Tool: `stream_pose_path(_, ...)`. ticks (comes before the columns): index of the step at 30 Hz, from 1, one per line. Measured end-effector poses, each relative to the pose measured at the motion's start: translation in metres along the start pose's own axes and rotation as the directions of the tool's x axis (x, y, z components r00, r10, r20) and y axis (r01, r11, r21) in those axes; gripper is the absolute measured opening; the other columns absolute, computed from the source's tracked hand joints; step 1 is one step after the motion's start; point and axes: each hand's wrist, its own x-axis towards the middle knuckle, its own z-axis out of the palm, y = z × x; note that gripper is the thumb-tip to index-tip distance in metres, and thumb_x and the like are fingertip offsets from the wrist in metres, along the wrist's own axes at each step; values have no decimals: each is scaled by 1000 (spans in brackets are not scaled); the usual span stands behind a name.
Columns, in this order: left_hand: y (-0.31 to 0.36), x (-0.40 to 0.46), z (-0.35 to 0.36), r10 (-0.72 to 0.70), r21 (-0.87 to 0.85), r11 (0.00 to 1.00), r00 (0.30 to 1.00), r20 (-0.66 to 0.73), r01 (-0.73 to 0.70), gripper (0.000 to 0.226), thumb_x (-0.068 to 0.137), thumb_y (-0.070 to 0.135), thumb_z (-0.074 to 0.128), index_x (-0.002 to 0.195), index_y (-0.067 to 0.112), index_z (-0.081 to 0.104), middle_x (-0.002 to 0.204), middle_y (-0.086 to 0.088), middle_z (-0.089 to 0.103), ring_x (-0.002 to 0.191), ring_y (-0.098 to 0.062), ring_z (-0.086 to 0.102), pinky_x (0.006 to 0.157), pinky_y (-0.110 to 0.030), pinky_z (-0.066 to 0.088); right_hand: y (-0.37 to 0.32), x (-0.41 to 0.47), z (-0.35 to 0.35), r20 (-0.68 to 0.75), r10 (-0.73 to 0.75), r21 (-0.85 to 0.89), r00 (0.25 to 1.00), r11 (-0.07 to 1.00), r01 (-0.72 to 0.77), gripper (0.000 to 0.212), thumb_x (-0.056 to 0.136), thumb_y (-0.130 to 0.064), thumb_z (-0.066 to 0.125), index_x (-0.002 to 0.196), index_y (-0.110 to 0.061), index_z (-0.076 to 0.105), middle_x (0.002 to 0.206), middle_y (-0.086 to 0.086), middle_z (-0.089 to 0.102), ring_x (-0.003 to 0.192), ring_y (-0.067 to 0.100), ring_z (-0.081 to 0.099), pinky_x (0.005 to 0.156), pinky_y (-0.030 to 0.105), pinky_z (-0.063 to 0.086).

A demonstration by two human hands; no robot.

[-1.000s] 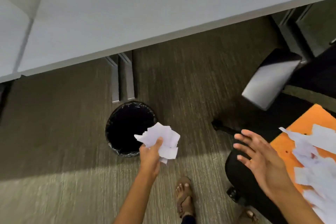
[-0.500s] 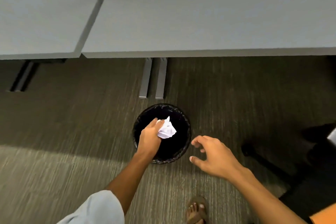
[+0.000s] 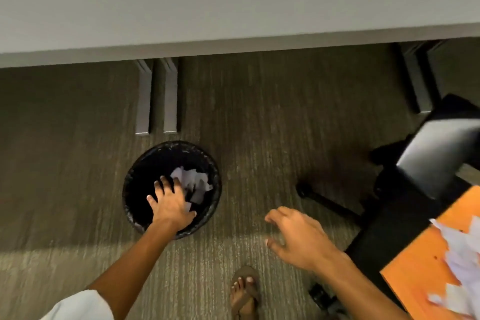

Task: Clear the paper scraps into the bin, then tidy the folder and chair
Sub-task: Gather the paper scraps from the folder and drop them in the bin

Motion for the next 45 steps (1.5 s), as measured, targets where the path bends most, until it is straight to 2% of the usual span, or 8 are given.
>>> stream_pose_path(4,69,-30,-2,268,-53,960,958,-106,-274,53,87,44,67,127,14,50,124,-10,63,114,-31,62,84,-42,56,37,-34,-8,-58,76,-24,995,997,-77,44,91,-42,61,131,-26,50,126,-3,56,118,23,56,93,39,48)
stream_pose_path(10,211,-120,-12,699,37,708,693,-179,-705,27,84,39,67,99,18,59,85,0,70,82,-29,71,62,-38,54,111,-120,-27,-250,246,44,936,969,-243,36,90,-39,59,122,-23,57,117,0,60,110,25,57,84,40,50)
stream_pose_path(15,321,-209,7,891,70,419,395,-225,-905,57,70,50,78,114,18,61,107,-2,66,96,-25,67,71,-39,59,184,-225,-19,-532,560,337,636,828,-447,47,75,-41,80,115,-19,67,117,2,66,107,25,61,81,38,52)
stream_pose_path(21,416,-252,62,926,231,338,366,89,-912,132,69,54,84,151,39,-18,166,-10,-5,152,-40,1,118,-56,26,261,-314,34,-213,805,352,553,592,-725,131,46,-82,72,151,-30,14,161,4,12,141,33,26,100,53,48)
stream_pose_path(26,463,-271,96,914,406,204,322,248,-891,132,77,28,85,150,44,-23,162,-14,-32,148,-48,-23,119,-66,11,286,-323,78,-101,765,332,636,629,-703,153,41,-78,80,150,-42,-20,164,-2,-19,149,34,9,102,51,49)
stream_pose_path(31,493,-285,107,867,436,198,365,339,-878,107,87,14,74,156,41,-4,163,-18,-25,149,-51,-17,114,-70,26,293,-307,91,-167,671,266,722,736,-623,136,55,-62,88,158,-32,4,166,-2,-9,142,29,14,95,43,54)
stream_pose_path(38,499,-284,115,854,387,253,393,340,-887,82,94,7,63,158,25,16,166,-22,-10,154,-41,0,101,-45,50,300,-312,93,-200,614,329,764,776,-538,90,80,-41,79,154,-36,27,163,-2,11,136,29,23,92,41,54)
stream_pose_path(45,487,-278,115,875,379,267,388,289,-886,44,98,8,53,142,9,50,168,-17,8,139,-34,44,97,-37,50,302,-311,95,-246,586,464,772,771,-437,58,92,-22,72,146,-29,50,150,-5,39,133,20,45,104,31,48)
